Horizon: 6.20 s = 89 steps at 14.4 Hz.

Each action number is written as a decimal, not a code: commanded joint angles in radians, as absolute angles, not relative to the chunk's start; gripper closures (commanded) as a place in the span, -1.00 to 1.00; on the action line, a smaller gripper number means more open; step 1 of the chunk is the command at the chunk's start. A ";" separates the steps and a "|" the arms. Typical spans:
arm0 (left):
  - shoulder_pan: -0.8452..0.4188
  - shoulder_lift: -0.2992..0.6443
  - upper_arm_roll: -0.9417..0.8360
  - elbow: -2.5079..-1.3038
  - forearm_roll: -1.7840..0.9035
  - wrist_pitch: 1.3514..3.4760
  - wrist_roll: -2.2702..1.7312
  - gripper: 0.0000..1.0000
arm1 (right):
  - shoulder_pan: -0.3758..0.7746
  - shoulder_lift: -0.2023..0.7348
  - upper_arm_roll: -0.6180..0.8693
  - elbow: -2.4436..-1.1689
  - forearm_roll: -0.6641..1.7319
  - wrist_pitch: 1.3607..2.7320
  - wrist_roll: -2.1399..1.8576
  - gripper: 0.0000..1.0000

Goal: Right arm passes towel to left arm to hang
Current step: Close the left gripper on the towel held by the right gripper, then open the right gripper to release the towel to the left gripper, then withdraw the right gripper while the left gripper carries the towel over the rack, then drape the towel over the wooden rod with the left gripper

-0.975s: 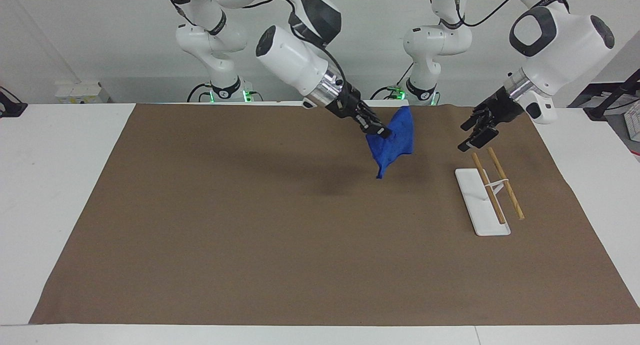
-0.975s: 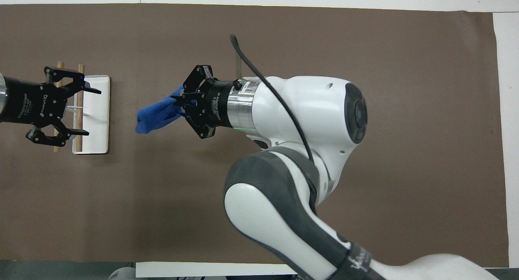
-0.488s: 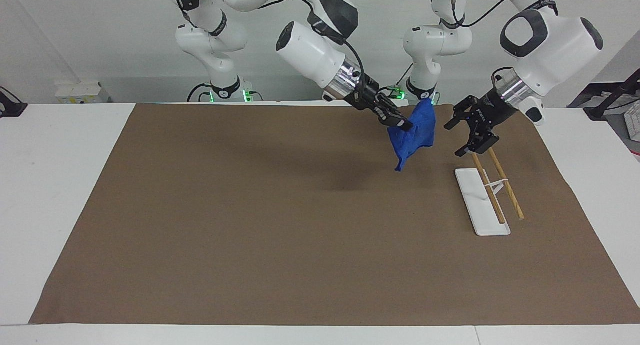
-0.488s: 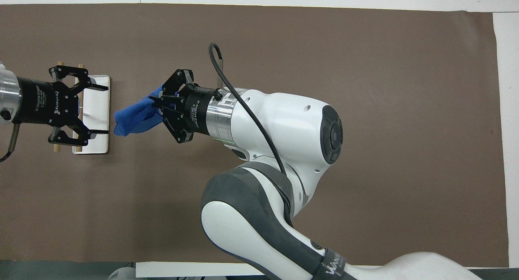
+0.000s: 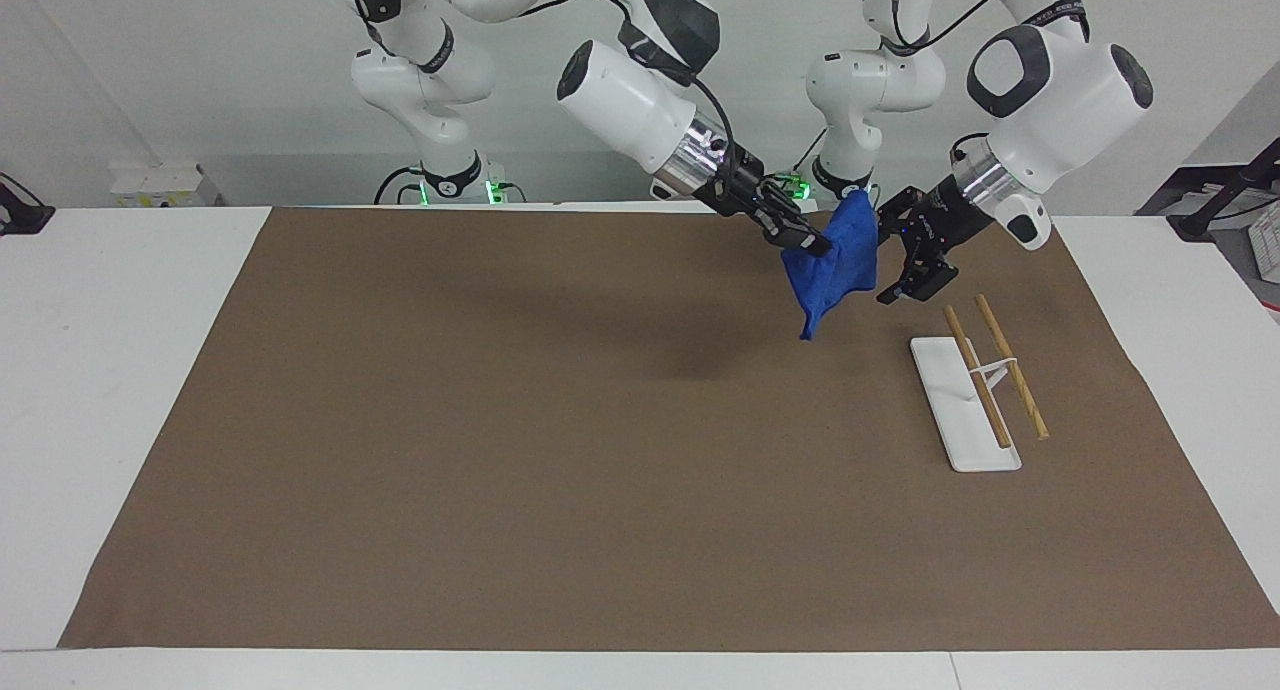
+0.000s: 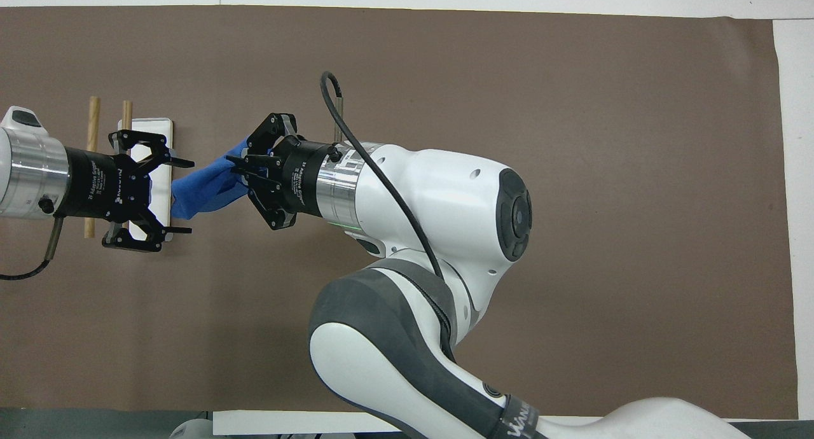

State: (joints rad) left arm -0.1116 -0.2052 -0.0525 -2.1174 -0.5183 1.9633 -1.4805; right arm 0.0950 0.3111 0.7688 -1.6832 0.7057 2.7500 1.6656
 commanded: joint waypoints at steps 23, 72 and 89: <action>-0.176 -0.229 -0.044 -2.169 -0.540 2.077 -1.592 0.99 | 0.094 0.344 0.788 -1.635 0.716 2.744 1.678 -0.42; 0.186 -0.009 -0.037 -2.022 -0.505 2.467 -0.193 1.00 | 0.090 -0.025 -0.103 -1.663 -0.020 1.620 0.100 -0.99; 0.278 -0.083 -0.034 -2.154 -0.485 2.338 -0.244 0.97 | 0.091 -0.031 -0.103 -1.677 -0.018 1.614 0.095 -0.99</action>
